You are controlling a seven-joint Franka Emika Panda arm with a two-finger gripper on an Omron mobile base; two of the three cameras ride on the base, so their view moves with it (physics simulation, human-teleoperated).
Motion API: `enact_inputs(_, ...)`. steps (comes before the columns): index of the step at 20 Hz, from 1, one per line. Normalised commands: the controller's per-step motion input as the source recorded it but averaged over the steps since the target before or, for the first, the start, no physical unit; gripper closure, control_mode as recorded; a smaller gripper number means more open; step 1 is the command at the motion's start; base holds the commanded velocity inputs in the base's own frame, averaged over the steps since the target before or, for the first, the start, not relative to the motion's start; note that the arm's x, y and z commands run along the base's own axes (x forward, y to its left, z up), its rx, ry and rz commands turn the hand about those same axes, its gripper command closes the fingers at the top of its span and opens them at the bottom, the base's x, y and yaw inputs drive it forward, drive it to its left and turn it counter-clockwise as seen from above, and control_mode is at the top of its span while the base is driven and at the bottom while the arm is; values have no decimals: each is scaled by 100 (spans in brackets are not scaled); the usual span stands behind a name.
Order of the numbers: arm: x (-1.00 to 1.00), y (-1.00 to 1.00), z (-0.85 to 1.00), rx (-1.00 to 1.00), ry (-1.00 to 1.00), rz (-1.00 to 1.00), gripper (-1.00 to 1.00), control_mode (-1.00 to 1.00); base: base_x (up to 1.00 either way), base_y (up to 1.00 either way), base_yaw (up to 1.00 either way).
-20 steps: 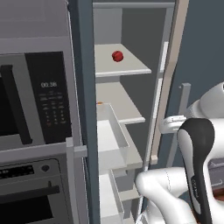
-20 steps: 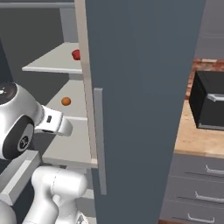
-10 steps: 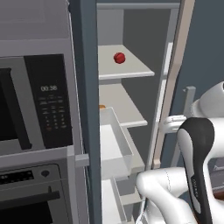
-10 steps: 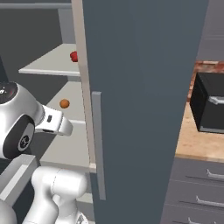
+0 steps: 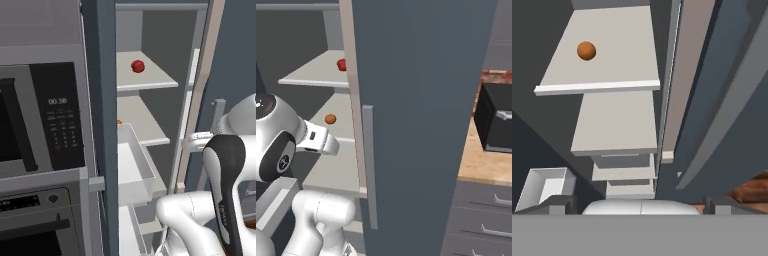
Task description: Take the tangerine, fish, and bell pepper from the freezer and place them in the bowl on the counter.
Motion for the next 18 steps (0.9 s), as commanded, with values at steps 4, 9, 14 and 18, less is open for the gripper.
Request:
enact_inputs(4,0,0,0,0,0,0,-100,100,22,33,0)
enact_inputs(9,0,0,0,0,0,0,-100,100,22,18,0)
enact_inputs(14,4,3,21,0,-4,0,-100,-100,5,2,0)
enact_inputs(18,0,5,51,0,-19,1,-100,-100,0,0,0)
